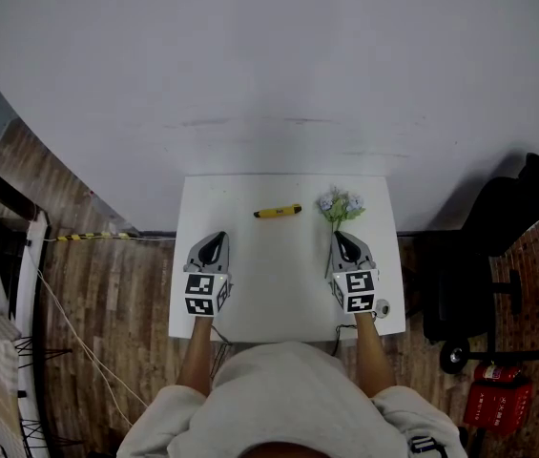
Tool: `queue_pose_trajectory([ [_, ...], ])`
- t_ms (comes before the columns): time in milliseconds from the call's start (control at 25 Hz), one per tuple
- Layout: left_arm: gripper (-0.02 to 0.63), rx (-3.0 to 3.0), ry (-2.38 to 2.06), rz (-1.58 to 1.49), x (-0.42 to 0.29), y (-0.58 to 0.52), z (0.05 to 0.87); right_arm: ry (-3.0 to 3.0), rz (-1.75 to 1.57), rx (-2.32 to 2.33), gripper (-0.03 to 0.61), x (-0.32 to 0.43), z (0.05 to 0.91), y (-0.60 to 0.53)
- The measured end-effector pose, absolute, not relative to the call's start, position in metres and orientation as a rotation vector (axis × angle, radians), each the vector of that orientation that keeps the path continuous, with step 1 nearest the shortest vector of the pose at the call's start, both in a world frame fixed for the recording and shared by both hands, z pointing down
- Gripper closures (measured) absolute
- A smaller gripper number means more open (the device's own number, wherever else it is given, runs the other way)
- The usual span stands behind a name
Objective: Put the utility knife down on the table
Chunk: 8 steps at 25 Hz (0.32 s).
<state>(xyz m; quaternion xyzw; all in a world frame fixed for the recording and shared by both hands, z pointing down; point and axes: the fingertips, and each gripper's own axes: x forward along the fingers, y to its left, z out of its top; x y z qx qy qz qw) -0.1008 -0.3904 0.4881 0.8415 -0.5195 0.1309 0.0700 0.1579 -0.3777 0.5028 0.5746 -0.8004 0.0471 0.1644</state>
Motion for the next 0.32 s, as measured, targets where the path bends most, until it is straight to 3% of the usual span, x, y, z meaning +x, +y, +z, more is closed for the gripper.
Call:
queue_pose_trajectory([
  [320,0.607,2.529,-1.563,0.393,-0.1042,-0.3896,0.4899,-2.274,0.134,1.630,0.581,0.1523,0.5053,-0.3783],
])
